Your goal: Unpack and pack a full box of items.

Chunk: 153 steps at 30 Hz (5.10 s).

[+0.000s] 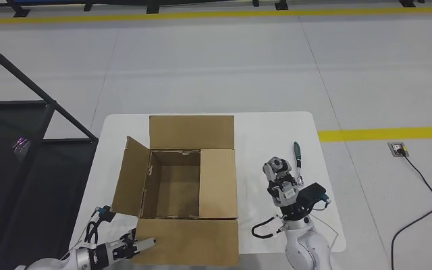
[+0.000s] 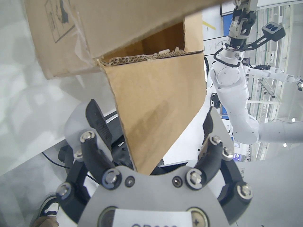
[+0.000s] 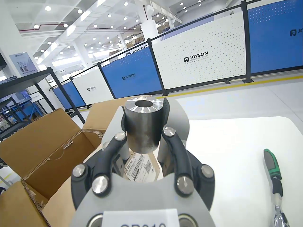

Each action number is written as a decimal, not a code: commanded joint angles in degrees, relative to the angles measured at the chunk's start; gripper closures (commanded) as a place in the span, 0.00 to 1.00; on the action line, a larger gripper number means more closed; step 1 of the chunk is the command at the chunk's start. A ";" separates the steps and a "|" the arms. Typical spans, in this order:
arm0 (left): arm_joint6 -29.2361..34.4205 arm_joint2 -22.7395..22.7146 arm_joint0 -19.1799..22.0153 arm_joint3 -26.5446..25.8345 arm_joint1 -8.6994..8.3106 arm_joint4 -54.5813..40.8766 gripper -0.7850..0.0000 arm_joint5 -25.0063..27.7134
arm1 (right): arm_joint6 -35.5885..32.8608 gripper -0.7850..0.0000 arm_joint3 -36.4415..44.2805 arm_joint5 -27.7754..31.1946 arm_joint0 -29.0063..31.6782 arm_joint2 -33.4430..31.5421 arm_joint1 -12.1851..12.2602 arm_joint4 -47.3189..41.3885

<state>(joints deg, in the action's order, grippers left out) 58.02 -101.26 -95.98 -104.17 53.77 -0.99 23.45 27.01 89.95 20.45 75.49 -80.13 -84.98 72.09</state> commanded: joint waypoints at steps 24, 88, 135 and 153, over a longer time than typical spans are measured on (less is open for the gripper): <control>0.00 0.00 0.00 0.00 0.00 0.00 0.00 0.00 | 2.78 1.00 -49.01 -11.53 -24.79 -0.75 -0.07 0.12; 0.00 0.00 0.00 0.00 0.00 0.00 0.00 0.00 | 8.41 0.00 -4.52 6.96 0.08 -1.91 3.12 -2.47; -10.38 15.22 14.00 -20.30 -0.66 4.41 0.00 -15.97 | 18.64 0.00 1.07 15.99 10.07 -8.40 5.69 -5.40; -4.76 28.00 31.33 -1.29 1.00 -2.17 0.00 -20.87 | 14.32 0.00 3.46 14.63 10.63 -8.60 5.90 -9.57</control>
<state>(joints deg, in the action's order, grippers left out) 53.16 -75.04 -67.21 -108.31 54.54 -3.76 2.85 41.08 93.35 35.13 85.80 -88.52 -79.11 62.63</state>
